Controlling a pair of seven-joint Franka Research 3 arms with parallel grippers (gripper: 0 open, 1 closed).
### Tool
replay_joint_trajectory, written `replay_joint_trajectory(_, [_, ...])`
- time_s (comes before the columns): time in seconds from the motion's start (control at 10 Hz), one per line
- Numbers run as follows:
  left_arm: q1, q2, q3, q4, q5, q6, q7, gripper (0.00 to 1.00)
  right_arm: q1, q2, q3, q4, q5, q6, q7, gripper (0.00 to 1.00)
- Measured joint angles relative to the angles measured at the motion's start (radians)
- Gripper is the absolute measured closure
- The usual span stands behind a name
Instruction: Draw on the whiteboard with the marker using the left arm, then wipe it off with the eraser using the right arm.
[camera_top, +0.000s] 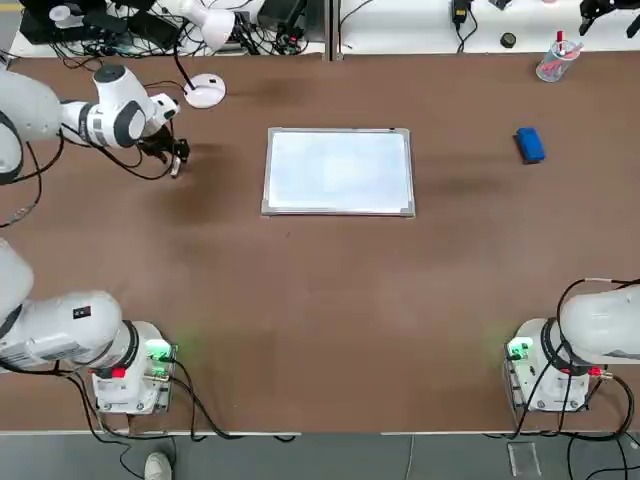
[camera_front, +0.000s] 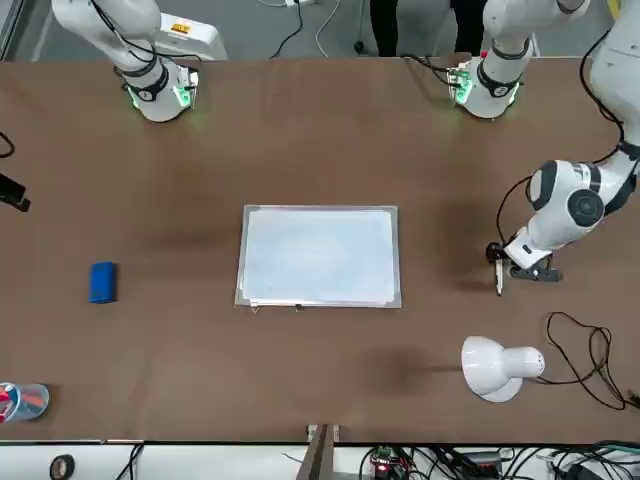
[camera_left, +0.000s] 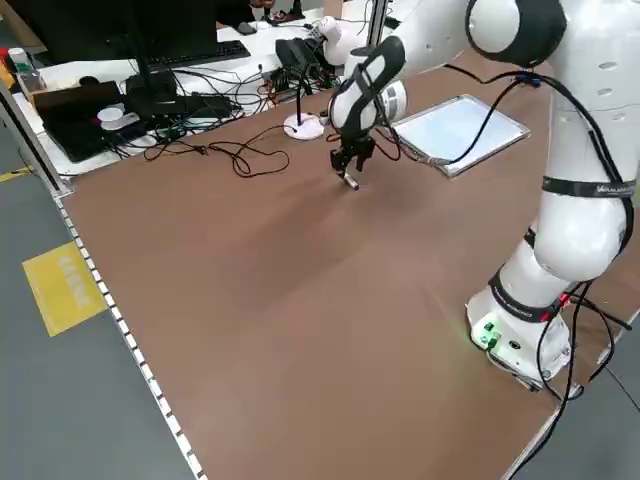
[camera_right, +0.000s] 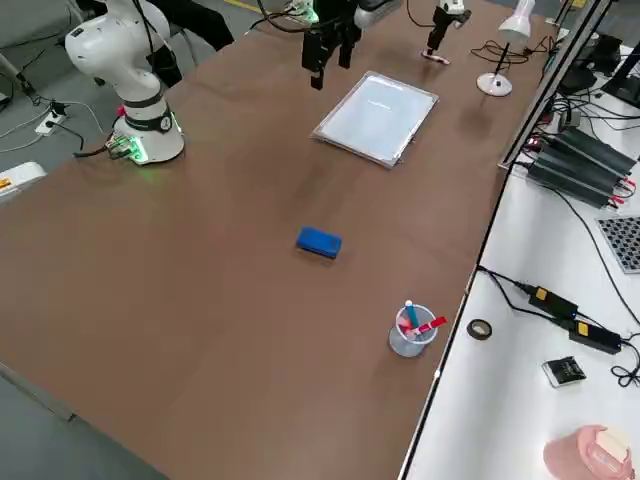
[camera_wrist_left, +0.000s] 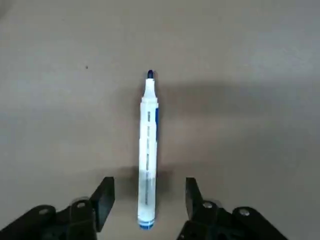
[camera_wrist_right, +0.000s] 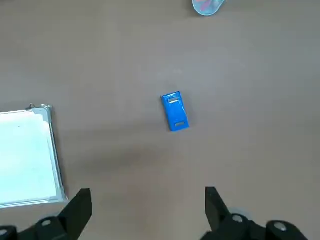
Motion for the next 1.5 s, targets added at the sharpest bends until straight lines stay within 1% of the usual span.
replay_joint_trajectory(0.1, [0.0,0.007,0.0,0.007,0.001,0.0,0.0,0.42,0.0,0.0,0.0,0.0,0.0,-0.003,0.0,0.0])
replay_joint_trajectory(0.2, [0.0,0.012,0.0,0.011,0.001,0.0,0.0,0.42,0.0,0.0,0.0,0.0,0.0,-0.005,0.0,0.0])
replay_joint_trajectory(0.3, [0.0,0.015,0.0,0.014,0.001,0.0,0.0,0.47,0.0,0.0,0.0,0.0,0.0,-0.005,0.0,0.0])
replay_joint_trajectory(0.4, [0.0,0.018,0.0,0.017,0.001,0.0,0.0,0.47,0.0,0.0,-0.001,0.0,0.0,-0.005,0.0,0.0])
replay_joint_trajectory(0.5, [0.0,0.02,0.0,0.018,0.002,0.0,0.0,0.51,0.0,0.0,-0.001,0.0,0.0,-0.005,0.0,0.0])
replay_joint_trajectory(0.6, [0.0,0.023,0.0,0.019,0.003,0.0,0.0,0.52,0.0,0.0,-0.001,0.0,0.0,-0.003,0.0,0.0])
replay_joint_trajectory(0.9, [0.0,0.033,0.0,0.021,0.007,0.0,0.0,0.59,0.0,0.0,-0.001,0.0,0.0,0.006,0.0,0.0])
replay_joint_trajectory(1.0, [0.0,0.035,0.0,0.023,0.008,0.0,0.0,0.59,0.0,0.0,-0.001,0.0,0.0,0.007,0.0,0.0])
replay_joint_trajectory(1.1, [0.0,0.037,0.0,0.024,0.008,0.0,-0.001,0.63,0.0,0.0,-0.001,0.0,0.0,0.009,0.0,0.0])
replay_joint_trajectory(1.2, [0.0,0.038,0.0,0.025,0.008,0.0,-0.001,0.64,0.0,0.0,-0.001,0.0,0.0,0.012,0.0,0.0])
replay_joint_trajectory(1.3, [0.0,0.039,0.0,0.026,0.008,0.0,-0.001,0.69,0.0,0.0,0.0,0.0,0.0,0.015,0.0,0.0])
replay_joint_trajectory(1.4, [0.0,0.04,0.0,0.026,0.008,0.0,-0.001,0.78,0.0,0.0,0.0,0.0,0.0,0.019,0.0,0.0])
replay_joint_trajectory(1.5, [0.0,0.04,0.0,0.027,0.008,-0.001,-0.001,0.83,0.0,0.0,0.0,0.0,0.0,0.023,0.0,0.0])
